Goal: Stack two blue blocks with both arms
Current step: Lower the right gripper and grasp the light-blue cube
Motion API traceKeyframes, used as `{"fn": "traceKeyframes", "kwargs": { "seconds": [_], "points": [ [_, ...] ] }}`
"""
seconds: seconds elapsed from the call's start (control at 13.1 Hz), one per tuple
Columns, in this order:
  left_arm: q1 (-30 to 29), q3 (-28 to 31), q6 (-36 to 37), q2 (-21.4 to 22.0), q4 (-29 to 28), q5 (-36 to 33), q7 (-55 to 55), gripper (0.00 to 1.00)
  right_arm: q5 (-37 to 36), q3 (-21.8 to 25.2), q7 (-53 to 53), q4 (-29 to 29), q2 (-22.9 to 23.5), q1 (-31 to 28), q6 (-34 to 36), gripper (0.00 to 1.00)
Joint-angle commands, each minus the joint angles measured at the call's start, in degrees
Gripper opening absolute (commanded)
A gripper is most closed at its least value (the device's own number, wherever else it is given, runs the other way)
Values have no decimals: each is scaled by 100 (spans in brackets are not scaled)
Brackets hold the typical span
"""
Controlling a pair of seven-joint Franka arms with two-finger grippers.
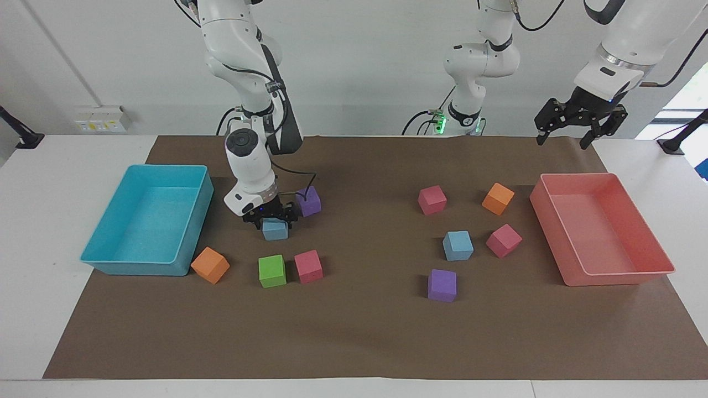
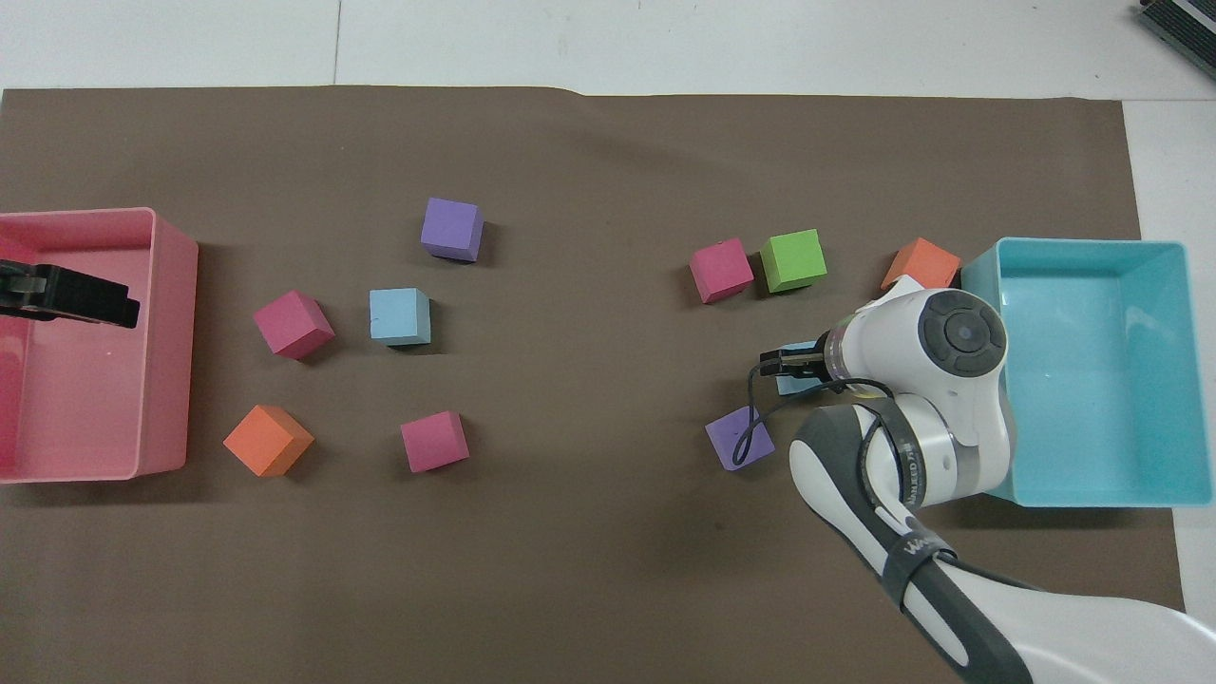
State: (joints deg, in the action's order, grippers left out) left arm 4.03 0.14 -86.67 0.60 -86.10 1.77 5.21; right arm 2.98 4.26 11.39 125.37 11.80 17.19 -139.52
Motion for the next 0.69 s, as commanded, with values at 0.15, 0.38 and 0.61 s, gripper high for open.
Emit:
{"fn": "traceKeyframes", "kwargs": {
  "seconds": [0.15, 0.38, 0.61],
  "points": [
    [-86, -49, 80, -17, 85, 17, -46, 100, 115, -4, -190, 120, 7, -14, -145, 100],
    [-86, -49, 80, -25, 85, 17, -46, 100, 115, -4, -172, 120, 7, -14, -181, 53],
    [-86, -49, 80, -16, 85, 17, -46, 100, 115, -4, 12, 111, 15, -5, -181, 0]
  ]
}}
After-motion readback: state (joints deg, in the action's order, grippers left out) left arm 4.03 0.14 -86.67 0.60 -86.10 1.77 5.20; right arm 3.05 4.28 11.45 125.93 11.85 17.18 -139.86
